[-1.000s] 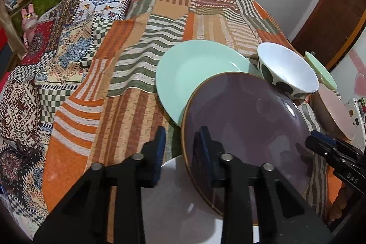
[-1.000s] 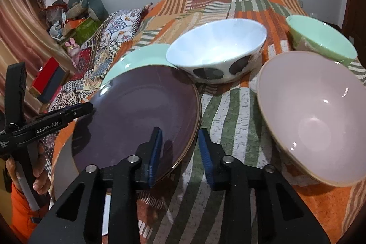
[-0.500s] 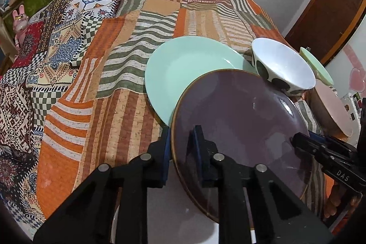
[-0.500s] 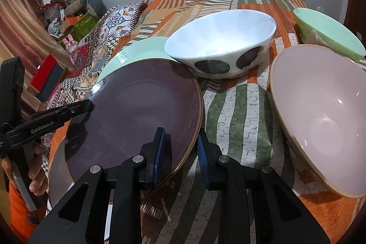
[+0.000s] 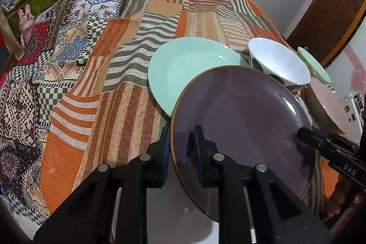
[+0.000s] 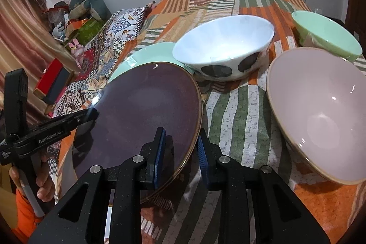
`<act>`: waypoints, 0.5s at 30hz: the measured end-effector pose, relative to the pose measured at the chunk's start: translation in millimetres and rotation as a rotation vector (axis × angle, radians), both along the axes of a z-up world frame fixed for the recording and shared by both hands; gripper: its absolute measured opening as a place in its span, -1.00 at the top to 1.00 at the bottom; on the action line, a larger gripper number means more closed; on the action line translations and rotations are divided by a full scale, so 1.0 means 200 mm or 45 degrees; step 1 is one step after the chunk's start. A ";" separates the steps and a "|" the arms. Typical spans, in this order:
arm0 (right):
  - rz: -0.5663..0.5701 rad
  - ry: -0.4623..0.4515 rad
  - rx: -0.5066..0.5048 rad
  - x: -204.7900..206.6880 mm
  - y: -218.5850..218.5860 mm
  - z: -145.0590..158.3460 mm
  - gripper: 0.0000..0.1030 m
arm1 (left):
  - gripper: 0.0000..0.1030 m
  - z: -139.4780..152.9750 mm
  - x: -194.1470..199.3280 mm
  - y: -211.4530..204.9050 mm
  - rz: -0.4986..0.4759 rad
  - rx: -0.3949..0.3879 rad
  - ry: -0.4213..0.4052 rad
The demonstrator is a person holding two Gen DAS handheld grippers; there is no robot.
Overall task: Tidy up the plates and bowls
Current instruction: 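Lift the dark purple plate off the white plate and carry it toward the pink bowl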
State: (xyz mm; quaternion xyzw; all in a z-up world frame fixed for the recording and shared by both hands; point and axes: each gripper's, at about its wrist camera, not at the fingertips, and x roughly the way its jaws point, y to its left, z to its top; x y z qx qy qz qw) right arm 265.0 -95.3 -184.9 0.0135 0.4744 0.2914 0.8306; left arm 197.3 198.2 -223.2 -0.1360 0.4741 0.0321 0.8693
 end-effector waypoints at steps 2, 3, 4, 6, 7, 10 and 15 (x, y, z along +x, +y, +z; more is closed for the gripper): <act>-0.001 -0.009 0.007 -0.01 -0.01 0.02 0.52 | 0.63 0.04 -0.03 -0.01 0.005 0.017 -0.022; 0.000 -0.017 0.012 -0.02 -0.01 0.03 0.52 | 0.63 0.05 -0.04 -0.02 0.006 0.027 -0.033; 0.002 -0.026 0.013 -0.03 -0.02 0.04 0.52 | 0.63 0.08 -0.06 -0.03 0.007 0.034 -0.049; 0.003 -0.041 0.023 -0.05 -0.03 0.07 0.52 | 0.63 0.11 -0.08 -0.04 0.007 0.042 -0.068; 0.003 -0.049 0.030 -0.06 -0.04 0.09 0.52 | 0.63 0.14 -0.10 -0.05 0.007 0.044 -0.081; 0.001 -0.077 0.043 -0.09 -0.06 0.14 0.52 | 0.63 0.19 -0.14 -0.08 0.007 0.044 -0.107; 0.000 -0.118 0.065 -0.14 -0.11 0.21 0.52 | 0.63 0.28 -0.22 -0.13 -0.005 0.056 -0.150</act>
